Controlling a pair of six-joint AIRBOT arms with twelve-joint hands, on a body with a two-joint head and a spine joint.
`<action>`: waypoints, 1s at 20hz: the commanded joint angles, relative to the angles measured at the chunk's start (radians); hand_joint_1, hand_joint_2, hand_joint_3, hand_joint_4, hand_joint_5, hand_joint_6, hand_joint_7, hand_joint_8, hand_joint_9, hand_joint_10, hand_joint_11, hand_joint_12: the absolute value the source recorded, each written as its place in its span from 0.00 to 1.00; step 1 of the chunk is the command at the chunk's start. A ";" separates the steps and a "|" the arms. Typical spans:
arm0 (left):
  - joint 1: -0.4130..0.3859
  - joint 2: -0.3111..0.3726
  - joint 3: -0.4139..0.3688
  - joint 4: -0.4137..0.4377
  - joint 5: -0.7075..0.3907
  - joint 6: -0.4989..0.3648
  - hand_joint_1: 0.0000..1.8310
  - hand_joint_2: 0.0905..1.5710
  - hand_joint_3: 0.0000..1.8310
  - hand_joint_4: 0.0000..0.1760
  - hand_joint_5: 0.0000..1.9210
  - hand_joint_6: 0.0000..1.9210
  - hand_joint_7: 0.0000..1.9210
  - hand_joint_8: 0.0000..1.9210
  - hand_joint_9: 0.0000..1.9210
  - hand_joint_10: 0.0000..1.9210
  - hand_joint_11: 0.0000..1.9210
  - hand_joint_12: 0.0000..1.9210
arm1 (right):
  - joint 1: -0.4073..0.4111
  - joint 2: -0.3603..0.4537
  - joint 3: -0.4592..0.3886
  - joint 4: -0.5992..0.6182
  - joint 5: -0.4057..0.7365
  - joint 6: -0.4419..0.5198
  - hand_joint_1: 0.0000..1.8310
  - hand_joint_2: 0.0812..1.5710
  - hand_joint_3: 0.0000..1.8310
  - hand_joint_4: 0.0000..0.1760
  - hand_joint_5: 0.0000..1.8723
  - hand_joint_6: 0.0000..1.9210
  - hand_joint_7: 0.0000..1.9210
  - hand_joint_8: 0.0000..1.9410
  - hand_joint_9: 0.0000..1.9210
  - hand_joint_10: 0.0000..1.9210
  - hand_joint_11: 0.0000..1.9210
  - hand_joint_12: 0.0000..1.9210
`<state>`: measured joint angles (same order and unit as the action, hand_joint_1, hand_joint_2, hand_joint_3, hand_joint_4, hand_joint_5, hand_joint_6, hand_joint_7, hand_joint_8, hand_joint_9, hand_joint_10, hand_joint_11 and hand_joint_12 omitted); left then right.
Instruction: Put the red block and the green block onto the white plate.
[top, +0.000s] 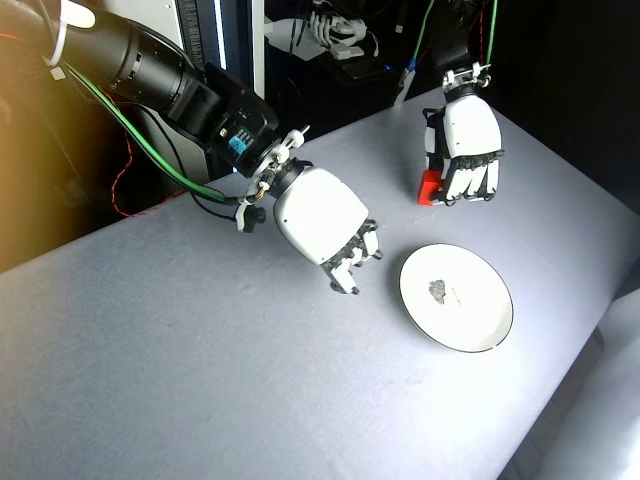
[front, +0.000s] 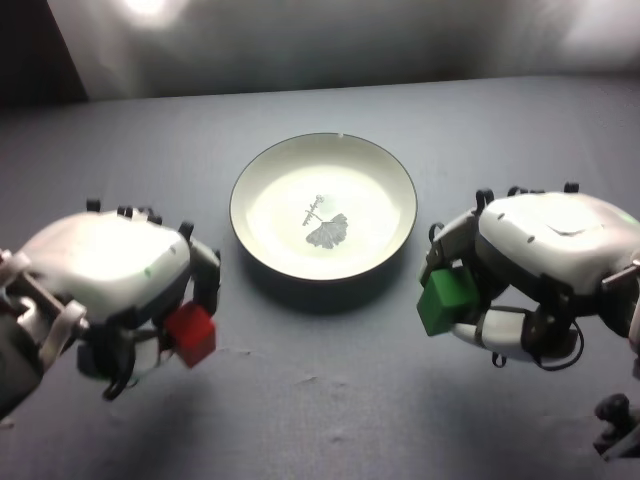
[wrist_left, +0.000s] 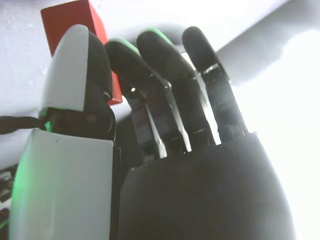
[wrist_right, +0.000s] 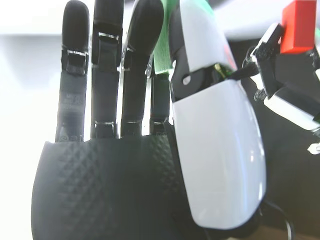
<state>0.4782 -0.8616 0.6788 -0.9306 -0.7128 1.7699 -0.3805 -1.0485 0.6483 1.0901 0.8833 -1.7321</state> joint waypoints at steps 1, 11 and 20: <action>-0.025 0.012 0.010 0.038 -0.056 0.020 0.73 0.73 0.00 0.00 0.46 0.52 0.47 0.63 0.38 0.67 0.16 0.67 | 0.023 0.009 -0.008 -0.062 0.053 -0.014 0.67 0.69 0.00 0.05 0.50 0.53 0.55 0.47 0.59 0.02 0.30 0.51; -0.222 -0.069 0.159 0.031 0.102 0.078 0.74 0.73 0.00 0.00 0.45 0.53 0.47 0.64 0.36 0.74 0.15 0.68 | 0.190 -0.035 0.048 0.011 0.032 -0.126 0.67 0.70 0.00 0.00 0.49 0.54 0.55 0.48 0.59 0.01 0.30 0.52; -0.263 -0.176 0.281 0.083 0.139 0.028 0.67 0.76 0.00 0.00 0.42 0.54 0.42 0.79 0.33 0.58 0.15 0.75 | 0.253 -0.188 0.290 0.013 -0.047 -0.142 0.67 0.69 0.00 0.00 0.50 0.53 0.55 0.48 0.60 0.01 0.29 0.54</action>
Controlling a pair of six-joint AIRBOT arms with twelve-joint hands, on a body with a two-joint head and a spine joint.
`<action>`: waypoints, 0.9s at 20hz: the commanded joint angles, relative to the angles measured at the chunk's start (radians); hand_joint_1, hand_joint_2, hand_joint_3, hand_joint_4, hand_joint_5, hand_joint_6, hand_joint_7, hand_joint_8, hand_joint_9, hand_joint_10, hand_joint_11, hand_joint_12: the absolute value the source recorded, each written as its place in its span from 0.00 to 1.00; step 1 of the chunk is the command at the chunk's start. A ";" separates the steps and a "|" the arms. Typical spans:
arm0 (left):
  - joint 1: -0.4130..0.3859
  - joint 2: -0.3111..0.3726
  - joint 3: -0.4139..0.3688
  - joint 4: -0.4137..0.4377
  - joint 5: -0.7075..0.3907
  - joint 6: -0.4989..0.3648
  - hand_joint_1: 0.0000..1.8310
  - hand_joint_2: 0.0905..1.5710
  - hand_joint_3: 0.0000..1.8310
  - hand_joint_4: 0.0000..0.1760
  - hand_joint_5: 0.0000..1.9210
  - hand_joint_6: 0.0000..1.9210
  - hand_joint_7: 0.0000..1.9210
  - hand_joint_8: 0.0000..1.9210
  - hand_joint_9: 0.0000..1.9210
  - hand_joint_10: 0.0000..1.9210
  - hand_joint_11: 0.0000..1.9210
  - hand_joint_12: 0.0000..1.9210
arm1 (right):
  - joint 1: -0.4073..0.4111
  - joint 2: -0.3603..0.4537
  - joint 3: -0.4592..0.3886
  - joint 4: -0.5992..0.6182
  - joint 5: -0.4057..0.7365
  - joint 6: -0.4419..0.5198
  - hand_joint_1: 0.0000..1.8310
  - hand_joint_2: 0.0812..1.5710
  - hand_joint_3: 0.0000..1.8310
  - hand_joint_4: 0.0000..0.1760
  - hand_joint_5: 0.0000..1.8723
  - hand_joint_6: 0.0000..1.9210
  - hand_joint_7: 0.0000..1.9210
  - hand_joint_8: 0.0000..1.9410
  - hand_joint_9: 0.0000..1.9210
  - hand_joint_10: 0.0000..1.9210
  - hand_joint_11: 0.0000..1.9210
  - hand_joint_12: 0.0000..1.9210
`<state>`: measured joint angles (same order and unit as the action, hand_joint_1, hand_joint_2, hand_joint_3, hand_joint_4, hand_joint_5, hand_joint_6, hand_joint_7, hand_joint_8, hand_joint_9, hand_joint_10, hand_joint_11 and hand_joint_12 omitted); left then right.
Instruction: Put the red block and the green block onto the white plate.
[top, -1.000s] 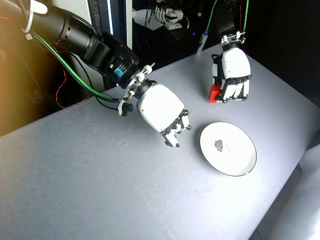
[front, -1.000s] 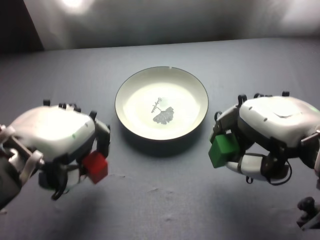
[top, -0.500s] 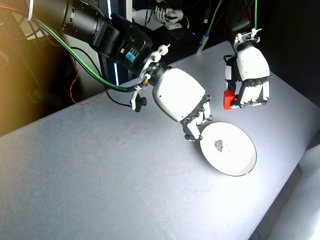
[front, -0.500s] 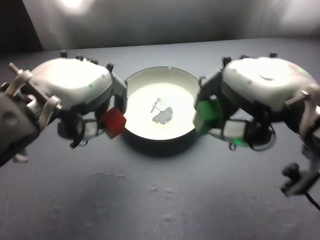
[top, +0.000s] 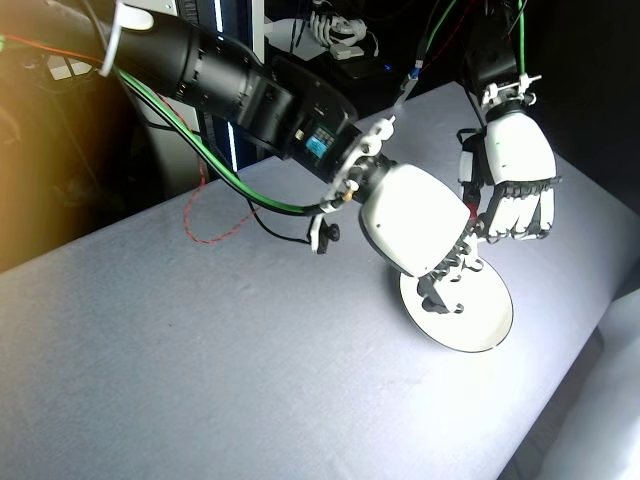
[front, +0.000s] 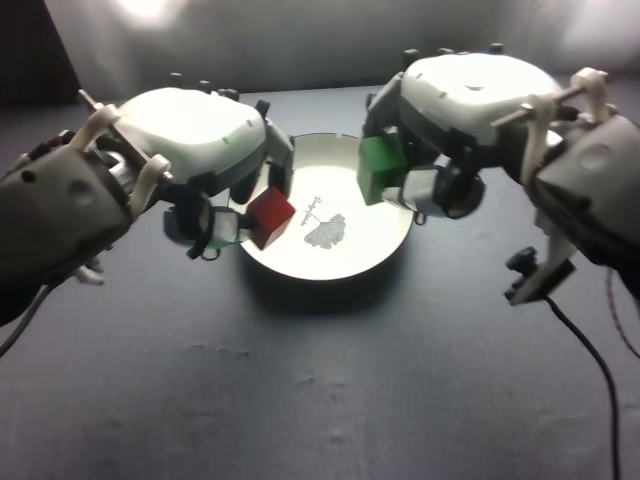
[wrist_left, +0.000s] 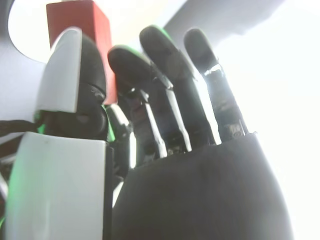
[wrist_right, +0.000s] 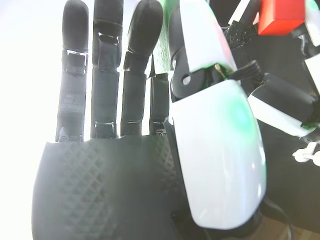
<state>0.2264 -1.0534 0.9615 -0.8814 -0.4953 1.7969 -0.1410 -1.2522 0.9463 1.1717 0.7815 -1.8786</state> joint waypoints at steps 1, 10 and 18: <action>-0.012 0.004 0.011 0.043 -0.078 -0.012 0.67 0.75 0.00 0.00 0.44 0.52 0.42 0.77 0.34 0.57 0.16 0.72 | 0.016 0.002 0.008 -0.069 0.051 0.004 0.67 0.69 0.00 0.00 0.50 0.52 0.54 0.49 0.60 0.01 0.31 0.52; -0.017 -0.066 0.108 0.102 -0.079 -0.098 0.66 0.75 0.00 0.00 0.46 0.51 0.40 0.78 0.32 0.58 0.14 0.73 | -0.010 -0.063 0.072 -0.069 0.062 0.005 0.67 0.70 0.00 0.09 0.49 0.55 0.54 0.47 0.57 0.11 0.33 0.50; -0.019 -0.090 0.154 0.129 -0.084 -0.141 0.66 0.76 0.00 0.00 0.44 0.53 0.39 0.81 0.31 0.59 0.14 0.72 | -0.038 -0.070 0.116 -0.069 0.062 0.007 0.67 0.69 0.00 0.04 0.50 0.53 0.55 0.46 0.60 0.04 0.33 0.50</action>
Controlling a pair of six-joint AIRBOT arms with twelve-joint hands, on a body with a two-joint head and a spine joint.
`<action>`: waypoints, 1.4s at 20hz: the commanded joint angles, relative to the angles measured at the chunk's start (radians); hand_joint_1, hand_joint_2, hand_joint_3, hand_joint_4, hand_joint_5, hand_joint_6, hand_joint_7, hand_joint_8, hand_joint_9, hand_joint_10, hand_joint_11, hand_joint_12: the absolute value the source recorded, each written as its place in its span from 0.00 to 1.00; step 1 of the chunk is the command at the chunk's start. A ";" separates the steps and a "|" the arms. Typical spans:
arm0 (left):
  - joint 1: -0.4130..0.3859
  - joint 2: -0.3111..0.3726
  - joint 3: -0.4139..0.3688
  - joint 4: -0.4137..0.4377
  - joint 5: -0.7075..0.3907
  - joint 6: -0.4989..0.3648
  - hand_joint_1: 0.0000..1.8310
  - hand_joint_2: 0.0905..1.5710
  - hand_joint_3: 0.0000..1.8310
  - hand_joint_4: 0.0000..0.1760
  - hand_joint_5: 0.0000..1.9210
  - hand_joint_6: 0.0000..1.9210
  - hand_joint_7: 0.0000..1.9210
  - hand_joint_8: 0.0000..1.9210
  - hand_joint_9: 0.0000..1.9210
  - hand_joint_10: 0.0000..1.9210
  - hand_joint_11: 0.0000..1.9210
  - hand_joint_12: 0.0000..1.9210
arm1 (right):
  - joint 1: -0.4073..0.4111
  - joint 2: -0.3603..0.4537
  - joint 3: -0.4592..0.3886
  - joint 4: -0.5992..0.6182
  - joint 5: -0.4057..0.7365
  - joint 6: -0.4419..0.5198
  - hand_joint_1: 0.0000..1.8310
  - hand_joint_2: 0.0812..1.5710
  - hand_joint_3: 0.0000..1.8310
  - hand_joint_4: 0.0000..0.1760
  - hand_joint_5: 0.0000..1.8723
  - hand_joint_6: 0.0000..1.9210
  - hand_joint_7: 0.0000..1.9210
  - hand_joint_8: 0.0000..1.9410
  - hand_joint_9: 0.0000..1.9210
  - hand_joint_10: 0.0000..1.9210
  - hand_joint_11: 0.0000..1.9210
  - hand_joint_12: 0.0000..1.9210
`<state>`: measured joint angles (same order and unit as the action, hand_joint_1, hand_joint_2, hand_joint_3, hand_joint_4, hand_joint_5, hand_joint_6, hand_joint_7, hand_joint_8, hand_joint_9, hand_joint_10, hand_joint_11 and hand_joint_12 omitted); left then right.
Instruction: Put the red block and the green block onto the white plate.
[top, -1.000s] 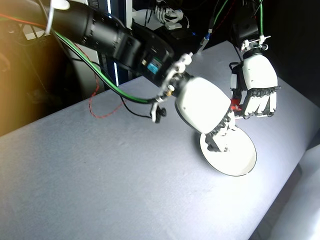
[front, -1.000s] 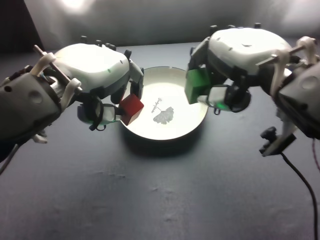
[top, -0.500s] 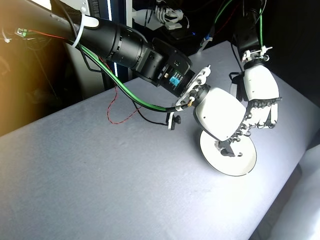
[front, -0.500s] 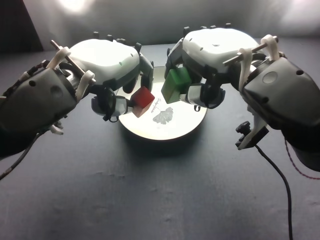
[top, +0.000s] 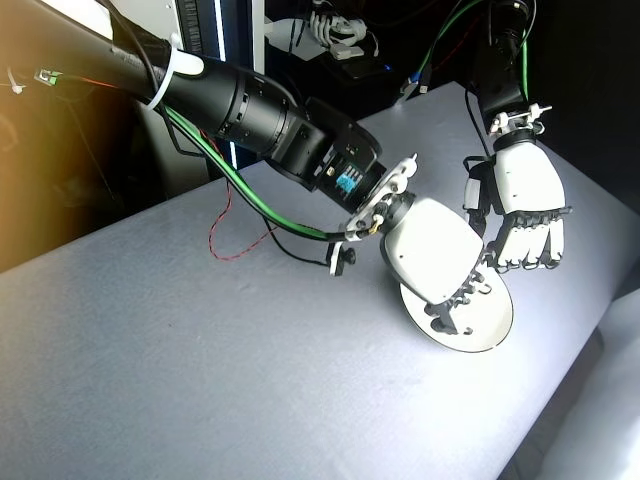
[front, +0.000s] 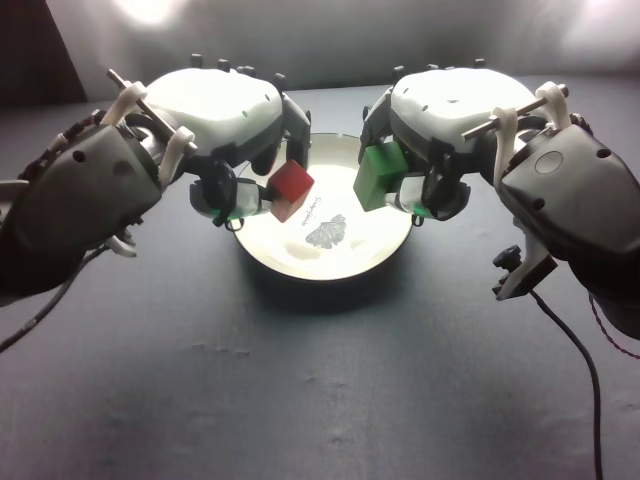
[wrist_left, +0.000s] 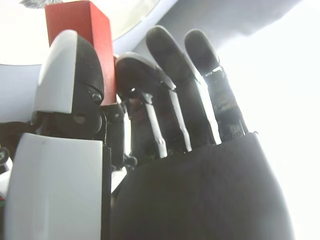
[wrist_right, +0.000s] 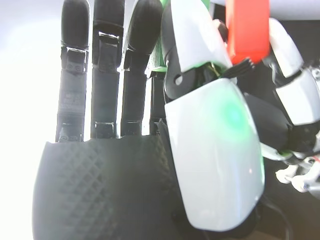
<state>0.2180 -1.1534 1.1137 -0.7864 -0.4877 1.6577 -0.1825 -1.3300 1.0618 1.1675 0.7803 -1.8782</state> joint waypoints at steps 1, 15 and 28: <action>-0.011 0.010 0.004 0.034 -0.094 -0.004 0.65 0.77 0.00 0.00 0.43 0.55 0.38 0.83 0.30 0.61 0.14 0.73 | 0.001 0.008 0.001 -0.065 0.063 0.006 0.67 0.69 0.00 0.03 0.50 0.54 0.55 0.46 0.60 0.04 0.33 0.50; -0.010 0.009 0.021 0.046 -0.098 -0.014 0.29 0.77 0.00 0.00 0.26 0.00 0.29 0.00 0.23 0.03 0.00 0.51 | -0.030 0.016 0.002 -0.099 0.076 0.006 0.54 0.65 0.00 0.00 0.39 0.00 0.40 0.00 0.38 0.00 0.15 0.51; 0.013 0.146 -0.130 0.104 -0.063 -0.019 0.20 0.78 0.00 0.00 0.20 0.00 0.21 0.00 0.17 0.00 0.00 0.36 | 0.046 0.176 -0.086 -0.099 -0.094 0.051 0.50 0.64 0.00 0.00 0.28 0.00 0.29 0.00 0.27 0.00 0.03 0.54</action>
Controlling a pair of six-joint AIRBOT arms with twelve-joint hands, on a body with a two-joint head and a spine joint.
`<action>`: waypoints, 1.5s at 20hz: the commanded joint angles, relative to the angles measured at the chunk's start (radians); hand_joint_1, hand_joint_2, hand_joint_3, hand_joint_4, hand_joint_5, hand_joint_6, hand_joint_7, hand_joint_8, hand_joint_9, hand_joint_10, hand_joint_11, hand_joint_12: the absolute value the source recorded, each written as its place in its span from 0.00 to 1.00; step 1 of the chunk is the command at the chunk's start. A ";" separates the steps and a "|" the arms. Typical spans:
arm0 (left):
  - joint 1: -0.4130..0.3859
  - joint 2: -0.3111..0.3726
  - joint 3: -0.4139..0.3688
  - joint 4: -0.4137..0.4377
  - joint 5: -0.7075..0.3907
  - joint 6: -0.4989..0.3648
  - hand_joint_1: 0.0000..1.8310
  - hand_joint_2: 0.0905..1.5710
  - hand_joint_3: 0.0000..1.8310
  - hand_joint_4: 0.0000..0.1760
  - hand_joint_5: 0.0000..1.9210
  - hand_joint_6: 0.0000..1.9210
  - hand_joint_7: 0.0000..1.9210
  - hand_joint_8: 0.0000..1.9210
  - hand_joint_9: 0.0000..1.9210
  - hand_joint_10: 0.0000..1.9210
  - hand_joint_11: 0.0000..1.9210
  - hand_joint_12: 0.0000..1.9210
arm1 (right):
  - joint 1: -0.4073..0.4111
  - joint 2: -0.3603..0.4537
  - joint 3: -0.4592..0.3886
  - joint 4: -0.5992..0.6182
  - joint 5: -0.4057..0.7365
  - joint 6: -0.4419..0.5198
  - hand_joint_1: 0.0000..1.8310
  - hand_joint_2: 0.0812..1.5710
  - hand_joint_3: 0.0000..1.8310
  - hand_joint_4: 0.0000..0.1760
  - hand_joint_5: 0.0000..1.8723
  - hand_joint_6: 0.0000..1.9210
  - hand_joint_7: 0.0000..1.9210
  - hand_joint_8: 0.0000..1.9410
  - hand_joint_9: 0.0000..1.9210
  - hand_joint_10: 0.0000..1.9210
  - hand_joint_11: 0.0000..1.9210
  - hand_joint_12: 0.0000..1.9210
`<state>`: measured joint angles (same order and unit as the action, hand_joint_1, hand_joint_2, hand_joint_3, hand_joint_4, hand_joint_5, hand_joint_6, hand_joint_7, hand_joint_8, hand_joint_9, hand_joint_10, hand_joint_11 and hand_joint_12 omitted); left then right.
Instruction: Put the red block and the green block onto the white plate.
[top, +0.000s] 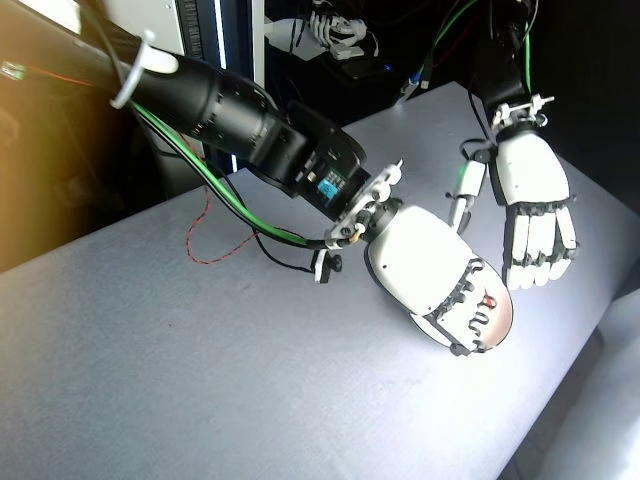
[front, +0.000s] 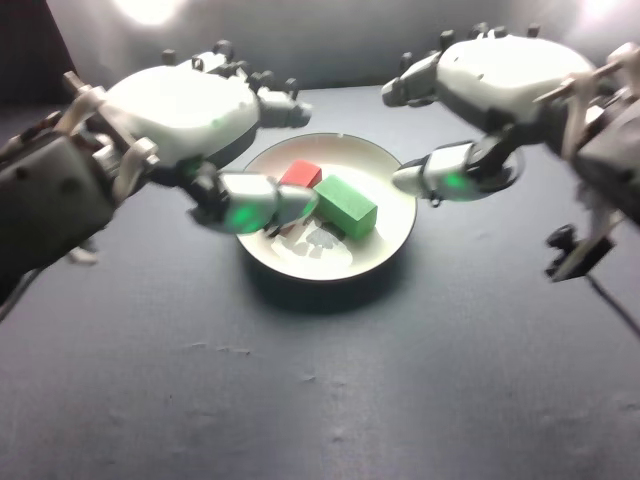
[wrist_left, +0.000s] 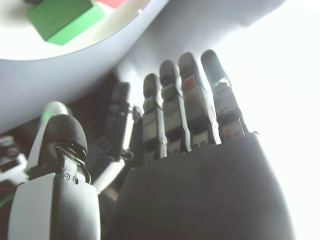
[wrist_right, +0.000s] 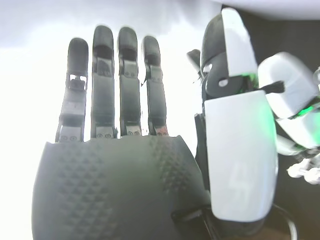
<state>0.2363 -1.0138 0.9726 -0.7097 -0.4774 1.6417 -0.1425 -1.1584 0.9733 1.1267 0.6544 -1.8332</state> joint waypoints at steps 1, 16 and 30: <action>0.007 0.041 -0.022 0.037 -0.064 -0.003 0.19 0.78 0.00 0.00 0.20 0.00 0.20 0.00 0.17 0.00 0.00 0.36 | 0.022 0.036 -0.009 -0.059 -0.039 0.006 0.49 0.64 0.00 0.00 0.28 0.00 0.29 0.00 0.27 0.00 0.04 0.54; 0.228 0.464 -0.246 1.412 -0.137 -1.089 0.21 0.74 0.00 0.00 0.18 0.00 0.19 0.00 0.18 0.00 0.00 0.35 | 0.138 0.313 -0.083 -0.279 -0.546 0.070 0.47 0.63 0.00 0.00 0.17 0.00 0.19 0.00 0.17 0.00 0.00 0.46; 0.195 0.403 -0.229 1.391 -0.183 -1.111 0.18 0.73 0.00 0.00 0.15 0.00 0.16 0.00 0.14 0.00 0.00 0.26 | 0.127 0.298 -0.081 -0.279 -0.635 0.328 0.45 0.62 0.00 0.00 0.12 0.00 0.13 0.00 0.12 0.00 0.00 0.34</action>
<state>0.4404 -0.6144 0.7460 0.7120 -0.5697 0.5289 -0.0265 -0.8707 0.8928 0.8402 -0.0509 -1.5101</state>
